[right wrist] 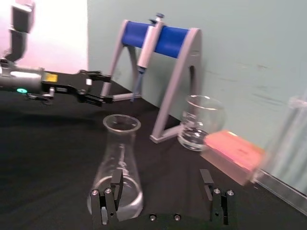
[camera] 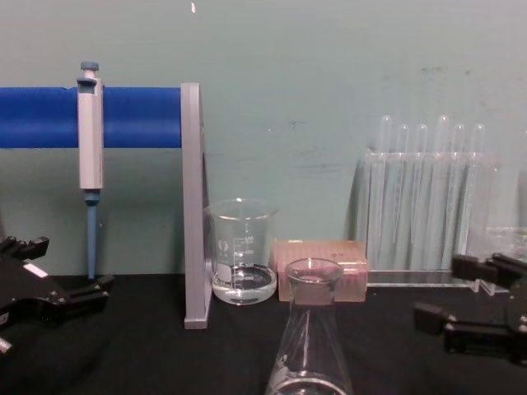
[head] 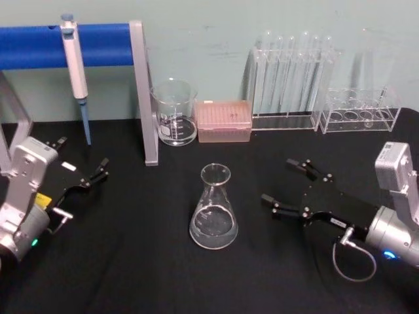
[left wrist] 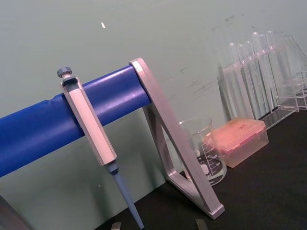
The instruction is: Grasp the erlenmeyer flask with one hand, shake it three times, then place it back.
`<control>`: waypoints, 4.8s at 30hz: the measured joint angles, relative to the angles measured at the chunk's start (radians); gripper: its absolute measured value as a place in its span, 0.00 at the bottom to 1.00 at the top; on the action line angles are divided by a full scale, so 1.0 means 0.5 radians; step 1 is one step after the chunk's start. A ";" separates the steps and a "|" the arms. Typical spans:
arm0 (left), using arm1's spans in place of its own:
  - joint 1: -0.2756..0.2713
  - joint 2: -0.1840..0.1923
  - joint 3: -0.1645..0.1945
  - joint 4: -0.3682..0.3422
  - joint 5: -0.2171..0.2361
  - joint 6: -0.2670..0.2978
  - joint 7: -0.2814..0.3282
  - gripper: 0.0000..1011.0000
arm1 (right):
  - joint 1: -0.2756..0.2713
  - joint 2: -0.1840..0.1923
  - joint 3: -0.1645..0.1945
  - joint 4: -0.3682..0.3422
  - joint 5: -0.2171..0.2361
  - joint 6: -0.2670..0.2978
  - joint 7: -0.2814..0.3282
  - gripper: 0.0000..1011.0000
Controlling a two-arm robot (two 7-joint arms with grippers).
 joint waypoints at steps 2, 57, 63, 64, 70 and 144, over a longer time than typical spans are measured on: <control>0.000 0.000 0.000 0.000 0.000 0.000 0.000 0.99 | 0.017 -0.013 -0.009 0.013 0.006 0.000 0.054 0.99; 0.000 0.000 0.000 0.000 0.000 0.000 0.000 0.99 | 0.657 -0.415 -0.357 0.799 0.160 -0.059 0.657 0.99; 0.000 0.000 0.000 0.000 0.000 0.000 0.000 0.99 | 0.677 -0.426 -0.367 0.827 0.166 -0.066 0.678 0.99; 0.000 0.000 0.000 0.000 0.000 0.000 0.000 0.99 | 0.679 -0.428 -0.369 0.830 0.167 -0.067 0.681 0.99; 0.000 0.000 0.000 0.000 0.000 0.000 0.000 0.99 | 0.695 -0.441 -0.378 0.852 0.172 -0.074 0.699 0.99; 0.000 0.000 0.000 0.000 0.000 0.000 0.000 0.99 | 0.706 -0.451 -0.397 0.860 0.160 -0.071 0.688 0.89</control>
